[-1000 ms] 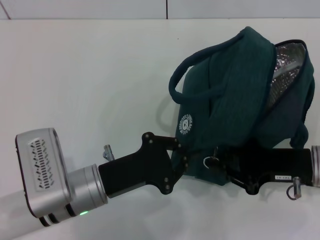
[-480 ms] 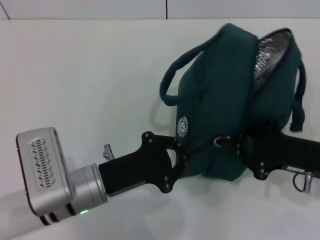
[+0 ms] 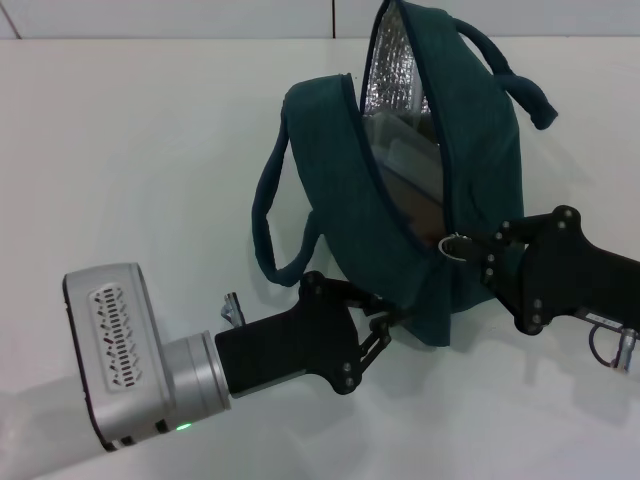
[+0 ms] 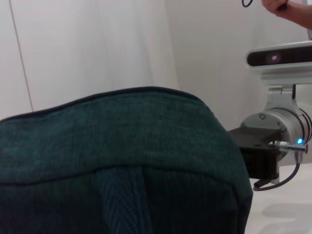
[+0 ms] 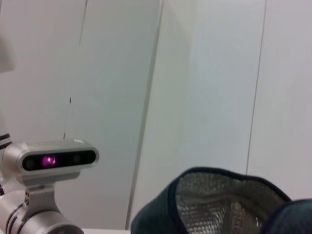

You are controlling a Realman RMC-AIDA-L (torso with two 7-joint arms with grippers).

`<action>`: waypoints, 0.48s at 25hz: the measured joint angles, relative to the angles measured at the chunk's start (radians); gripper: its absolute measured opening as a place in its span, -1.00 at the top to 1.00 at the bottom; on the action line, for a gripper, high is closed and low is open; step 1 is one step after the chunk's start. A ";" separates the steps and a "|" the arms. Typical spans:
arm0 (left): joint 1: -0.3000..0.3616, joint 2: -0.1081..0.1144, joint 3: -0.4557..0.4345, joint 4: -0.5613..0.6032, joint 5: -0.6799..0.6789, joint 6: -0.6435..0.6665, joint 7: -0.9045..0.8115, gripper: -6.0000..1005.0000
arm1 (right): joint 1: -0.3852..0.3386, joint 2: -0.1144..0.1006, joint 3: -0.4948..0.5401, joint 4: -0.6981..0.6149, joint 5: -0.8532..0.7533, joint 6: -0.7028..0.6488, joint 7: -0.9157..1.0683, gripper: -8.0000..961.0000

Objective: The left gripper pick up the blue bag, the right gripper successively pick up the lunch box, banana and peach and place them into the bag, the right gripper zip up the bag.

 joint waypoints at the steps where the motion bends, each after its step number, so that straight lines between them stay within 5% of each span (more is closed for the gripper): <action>1: 0.000 0.000 -0.002 0.006 0.001 -0.007 0.000 0.86 | 0.000 0.000 0.000 0.000 0.001 -0.004 -0.002 0.96; 12: 0.003 0.005 -0.006 0.003 -0.060 -0.013 0.001 0.86 | 0.005 -0.001 -0.015 -0.001 -0.001 0.000 0.002 0.96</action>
